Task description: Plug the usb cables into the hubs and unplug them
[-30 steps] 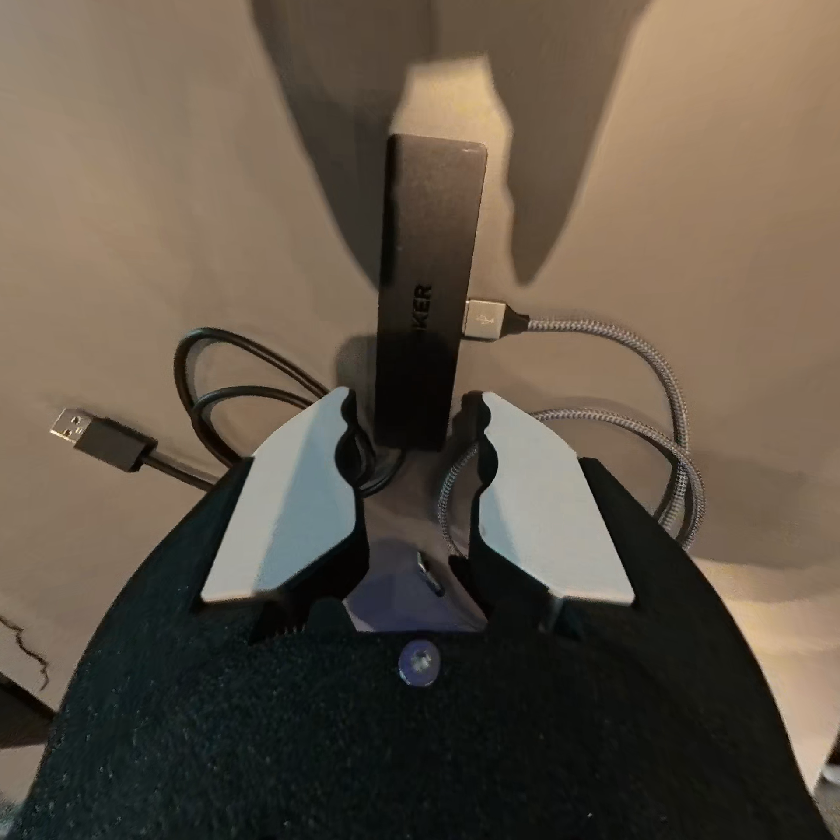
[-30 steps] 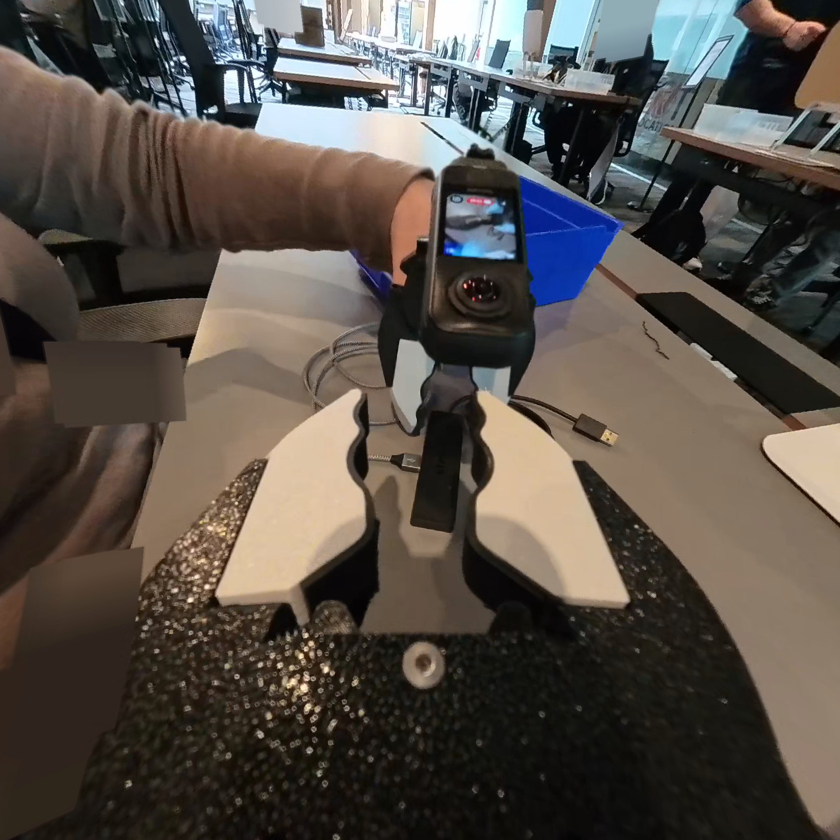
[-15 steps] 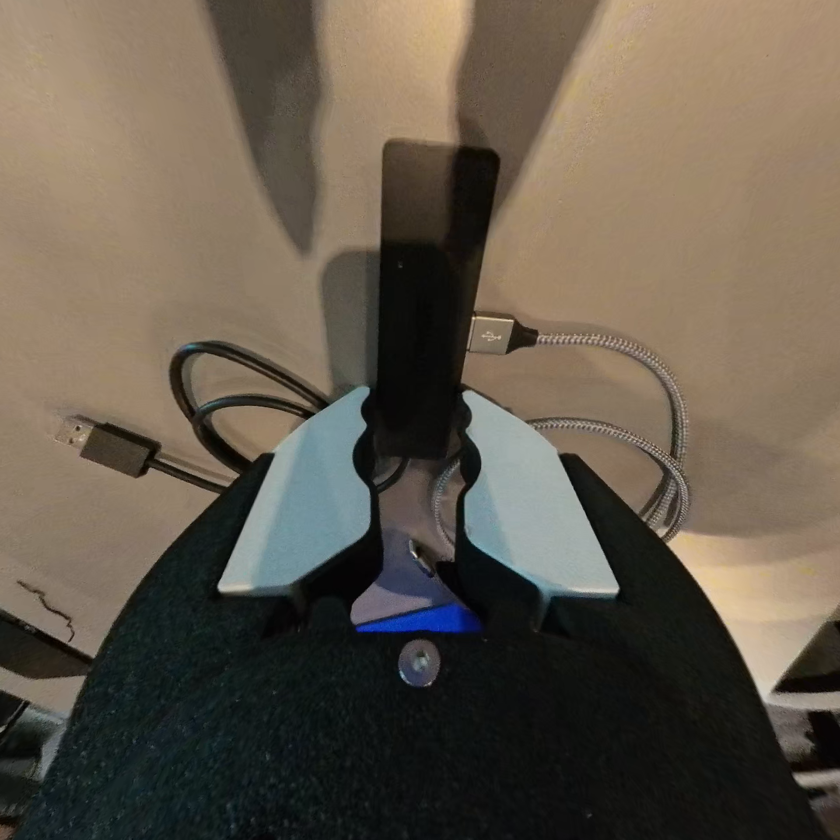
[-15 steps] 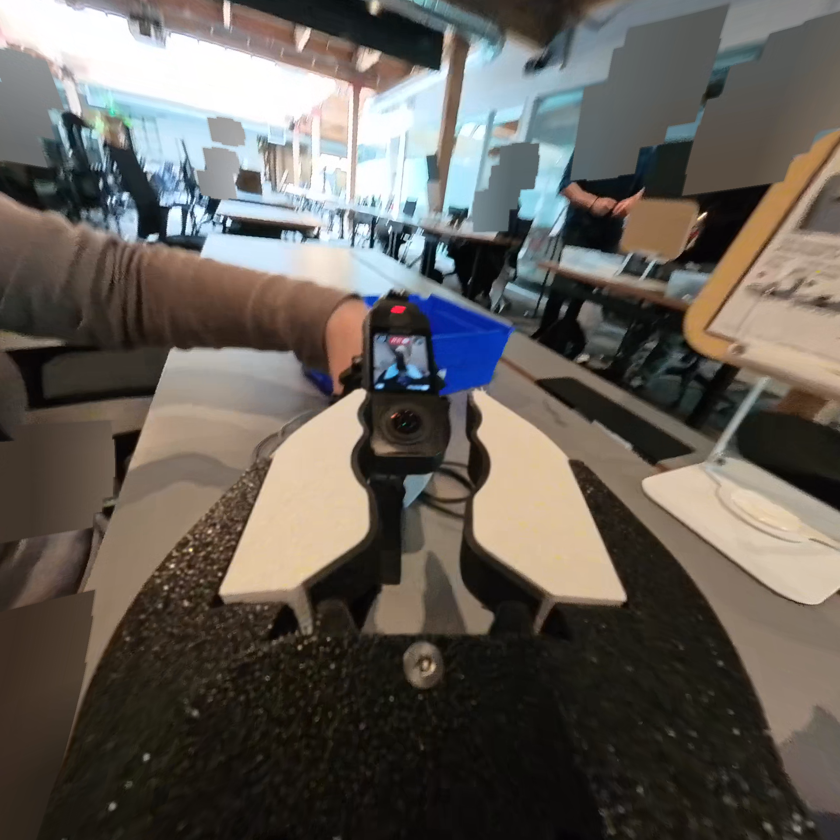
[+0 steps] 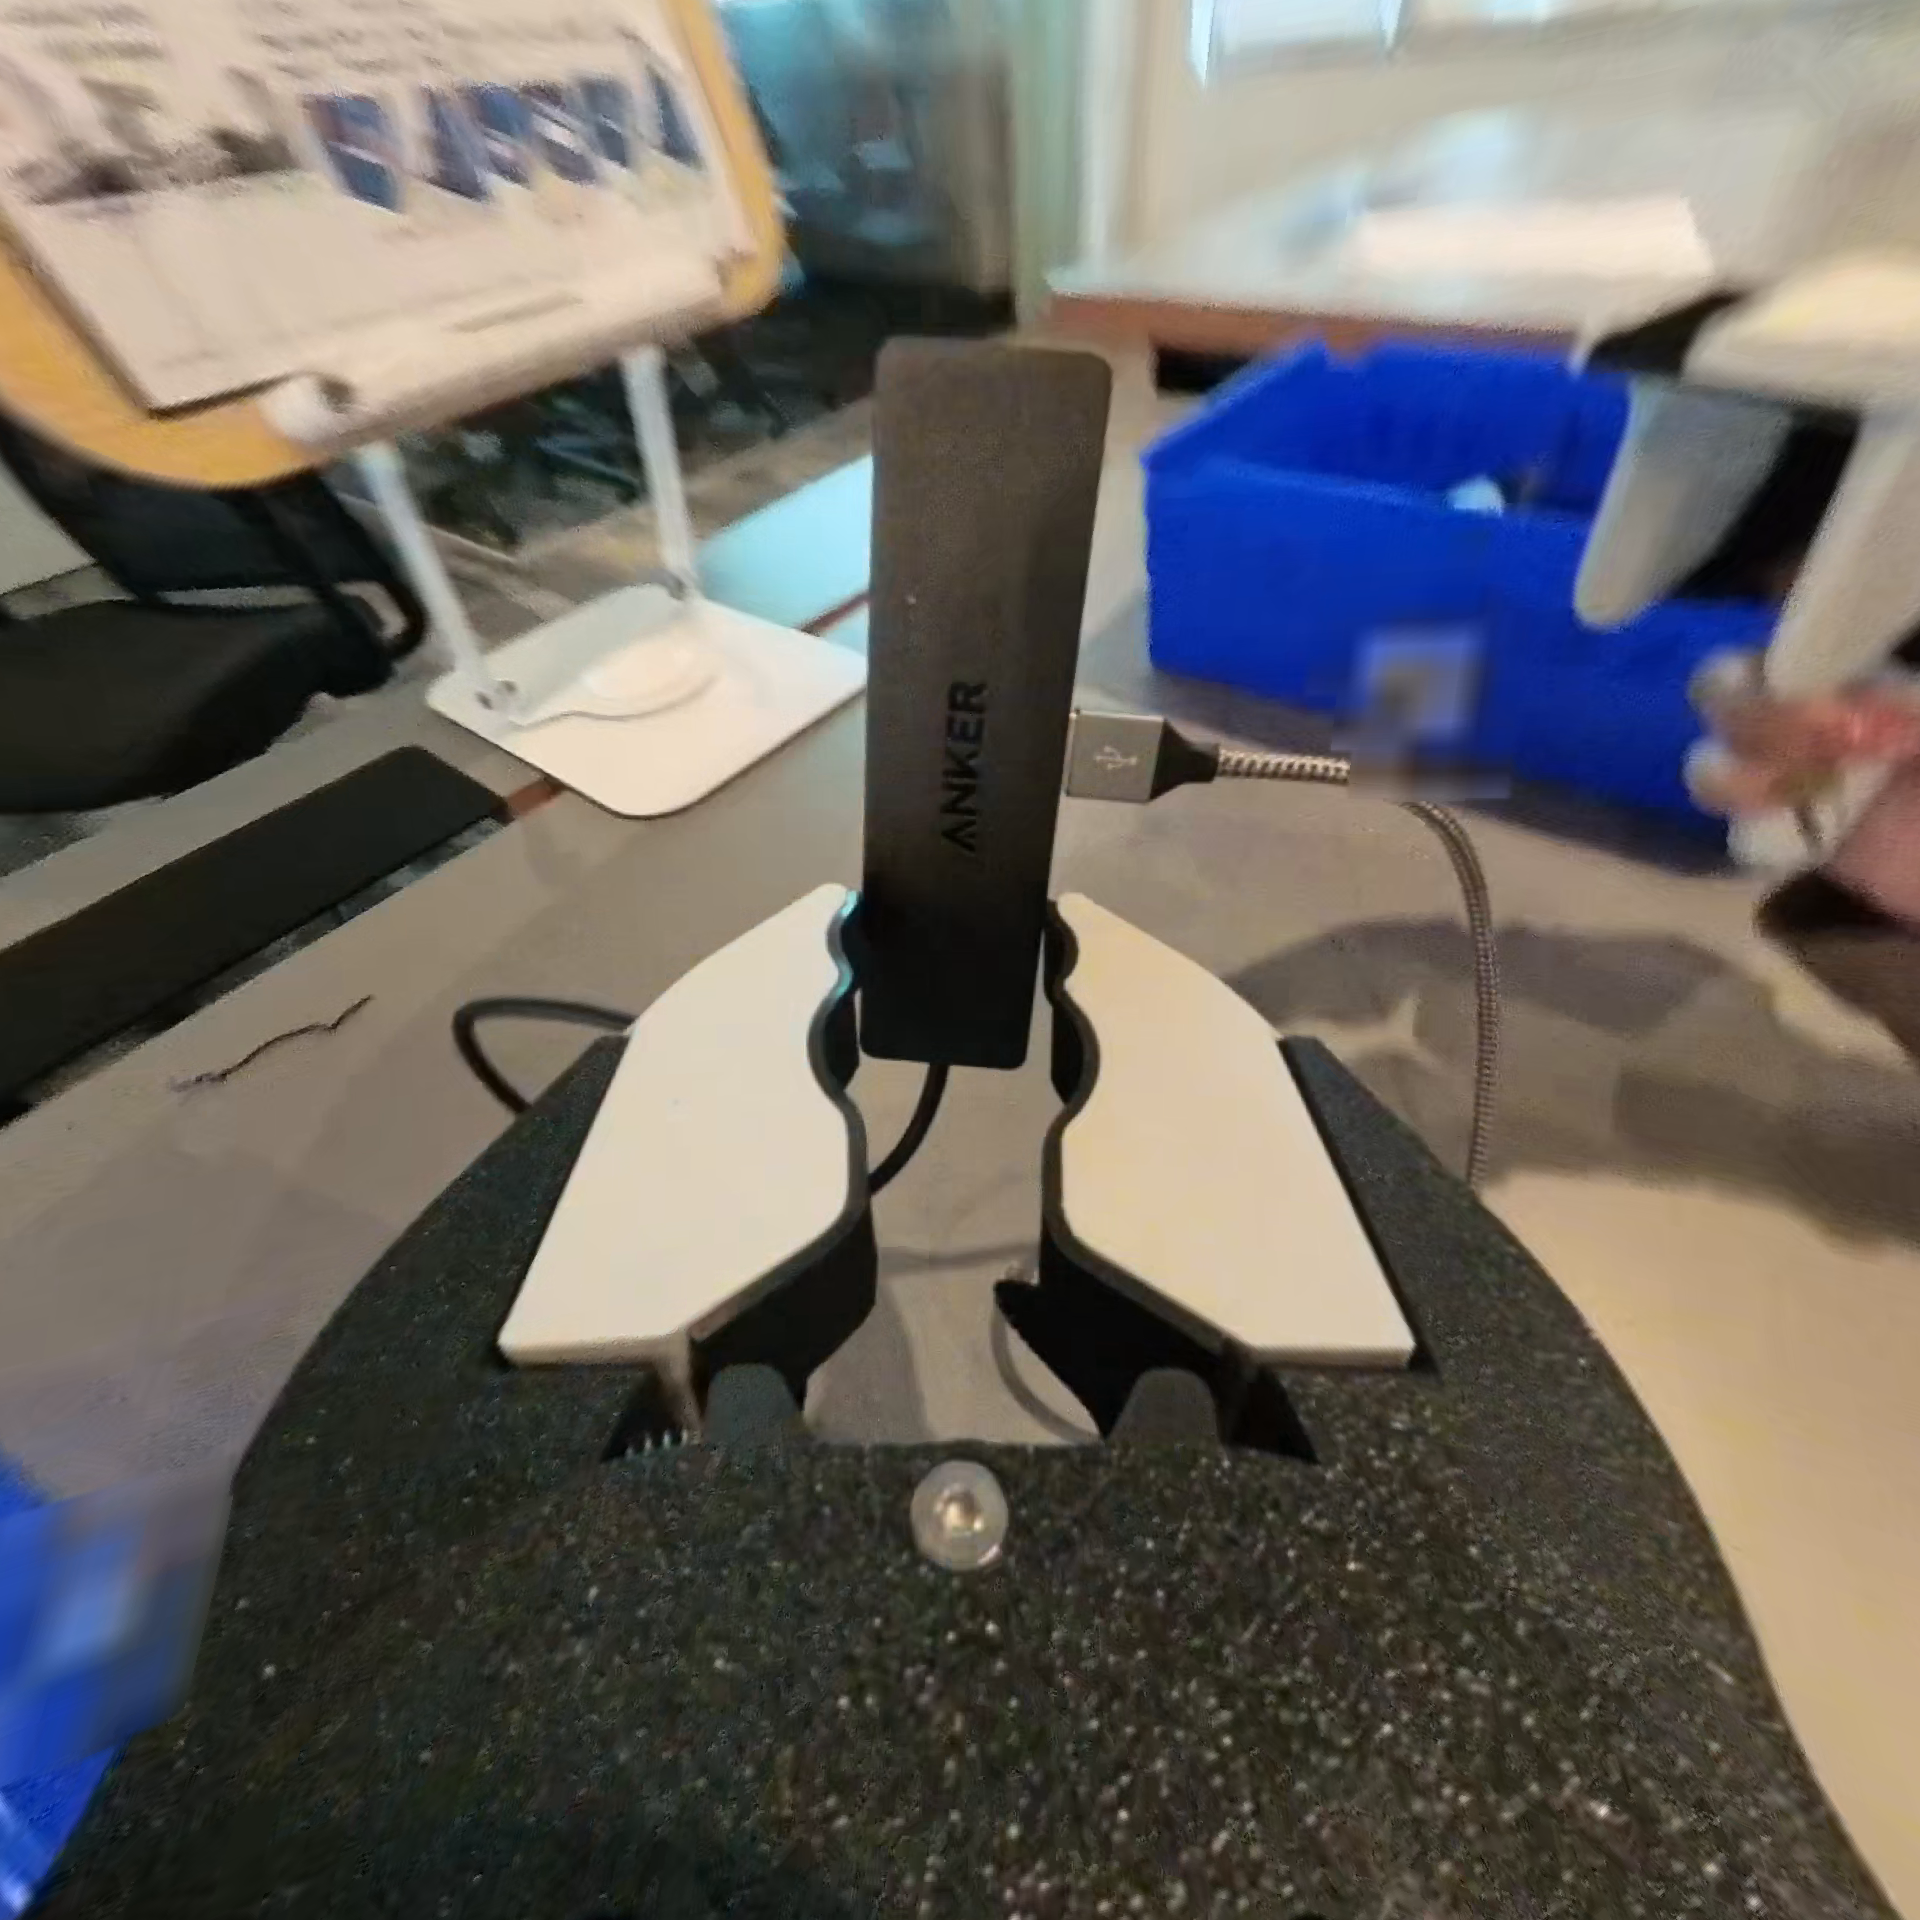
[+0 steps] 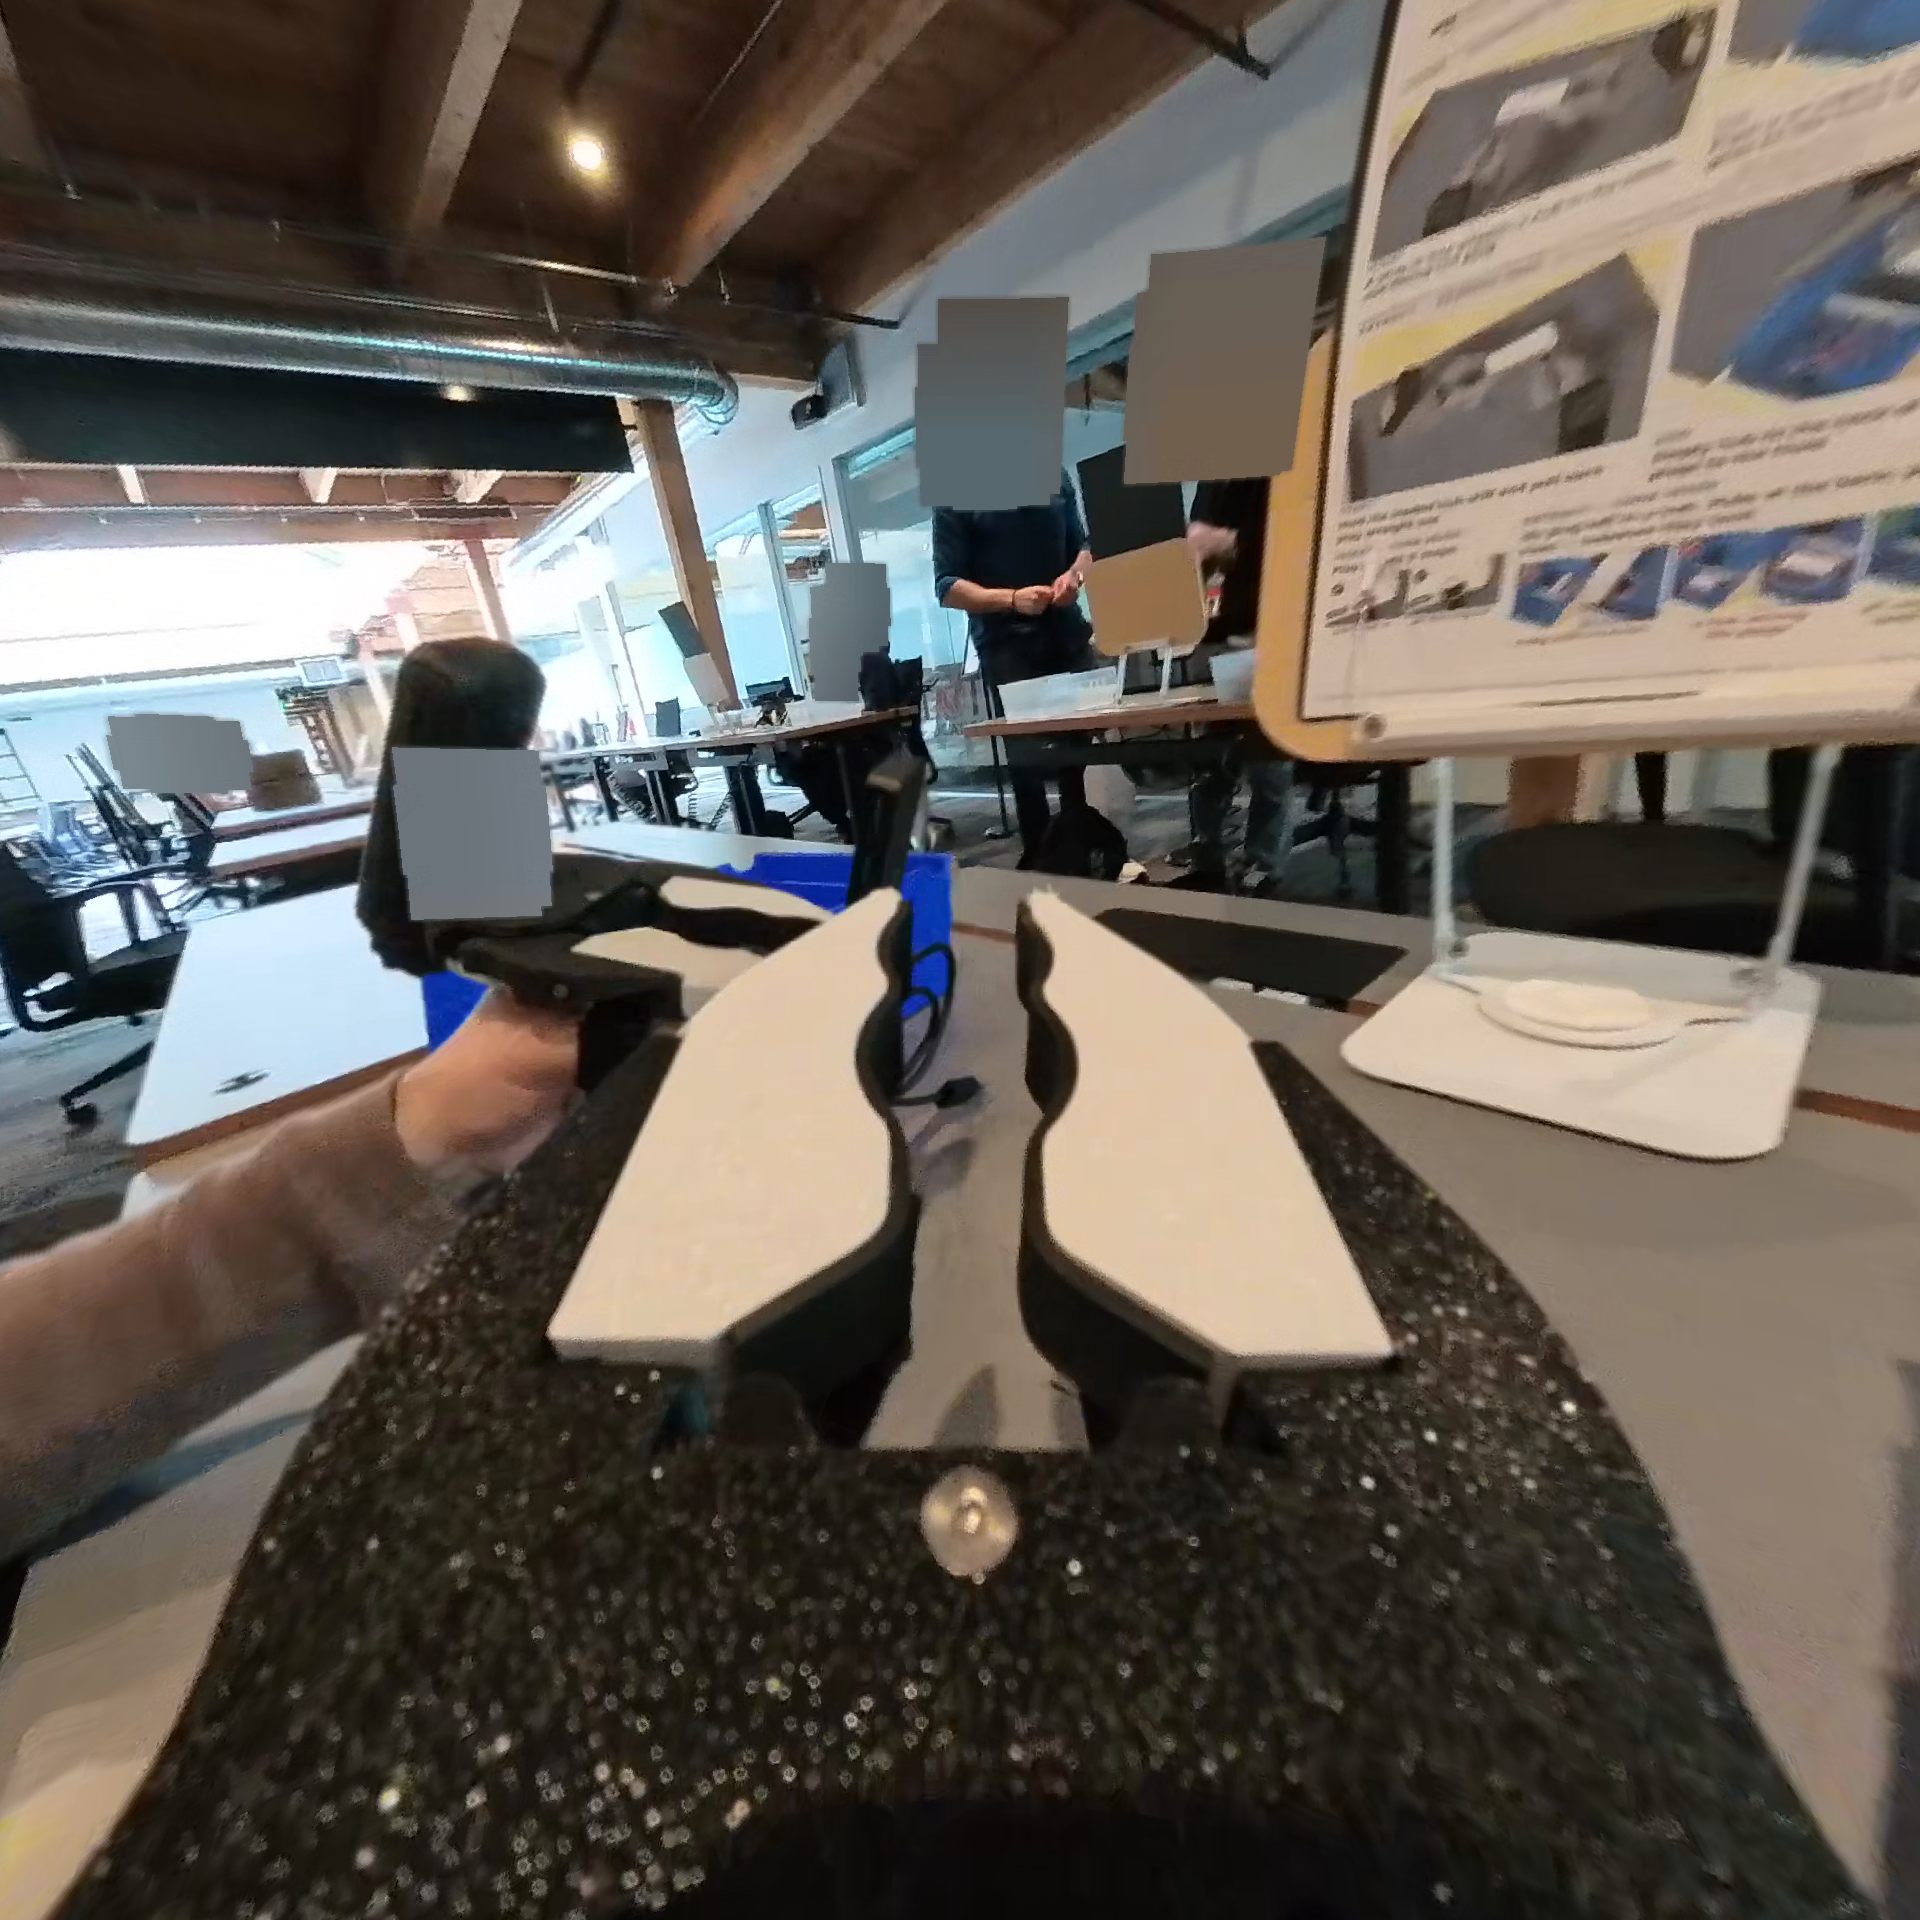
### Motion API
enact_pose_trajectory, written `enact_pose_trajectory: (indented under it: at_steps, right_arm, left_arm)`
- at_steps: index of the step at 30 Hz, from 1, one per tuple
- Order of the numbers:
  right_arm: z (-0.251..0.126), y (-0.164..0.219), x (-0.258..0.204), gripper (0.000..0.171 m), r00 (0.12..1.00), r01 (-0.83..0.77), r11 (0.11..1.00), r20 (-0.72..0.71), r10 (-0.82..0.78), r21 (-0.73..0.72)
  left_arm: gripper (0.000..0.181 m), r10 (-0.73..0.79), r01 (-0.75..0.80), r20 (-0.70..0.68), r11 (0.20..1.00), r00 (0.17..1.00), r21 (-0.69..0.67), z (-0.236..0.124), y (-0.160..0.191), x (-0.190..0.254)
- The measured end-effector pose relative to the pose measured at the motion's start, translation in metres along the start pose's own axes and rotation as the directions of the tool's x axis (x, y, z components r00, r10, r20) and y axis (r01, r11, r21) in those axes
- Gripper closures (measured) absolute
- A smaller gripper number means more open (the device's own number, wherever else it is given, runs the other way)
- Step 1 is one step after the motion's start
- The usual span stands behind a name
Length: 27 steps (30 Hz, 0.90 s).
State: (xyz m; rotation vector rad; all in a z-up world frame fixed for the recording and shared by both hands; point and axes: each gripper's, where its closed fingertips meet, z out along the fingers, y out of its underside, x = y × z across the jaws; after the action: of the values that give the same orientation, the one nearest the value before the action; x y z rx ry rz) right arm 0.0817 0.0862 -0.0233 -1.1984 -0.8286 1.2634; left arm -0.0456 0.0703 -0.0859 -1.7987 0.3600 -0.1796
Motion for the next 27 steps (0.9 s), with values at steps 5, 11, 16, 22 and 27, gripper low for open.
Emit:
enact_pose_trajectory:
  at_steps: [5, 11, 16, 22, 27]
  right_arm:
    - [0.039, 0.045, -0.019, 0.139, 0.999, -0.046, 0.984, 0.018, 0.049, -0.173]
    - [0.065, 0.070, -0.041, 0.139, 0.999, 0.007, 0.974, 0.045, 0.004, -0.227]
    - [0.066, 0.073, -0.037, 0.159, 0.981, 0.167, 0.959, -0.062, -0.186, -0.229]
    - [0.062, 0.071, -0.030, 0.160, 0.978, 0.156, 0.960, -0.103, -0.184, -0.234]
    - [0.062, 0.073, -0.030, 0.164, 0.990, 0.089, 0.969, -0.083, -0.111, -0.233]
  left_arm:
    - [0.149, -0.064, 0.059, 0.047, 0.992, 0.997, 0.116, -0.003, 0.005, -0.007]
    - [0.149, -0.037, 0.036, 0.011, 0.996, 0.999, 0.082, 0.004, 0.012, 0.006]
    - [0.149, 0.051, -0.052, 0.020, 0.996, 0.998, 0.067, 0.009, 0.012, 0.023]
    - [0.149, 0.072, -0.075, 0.028, 0.993, 0.997, 0.094, 0.010, 0.010, 0.027]
    - [0.149, 0.097, -0.102, 0.048, 0.989, 0.994, 0.110, 0.009, 0.008, 0.027]
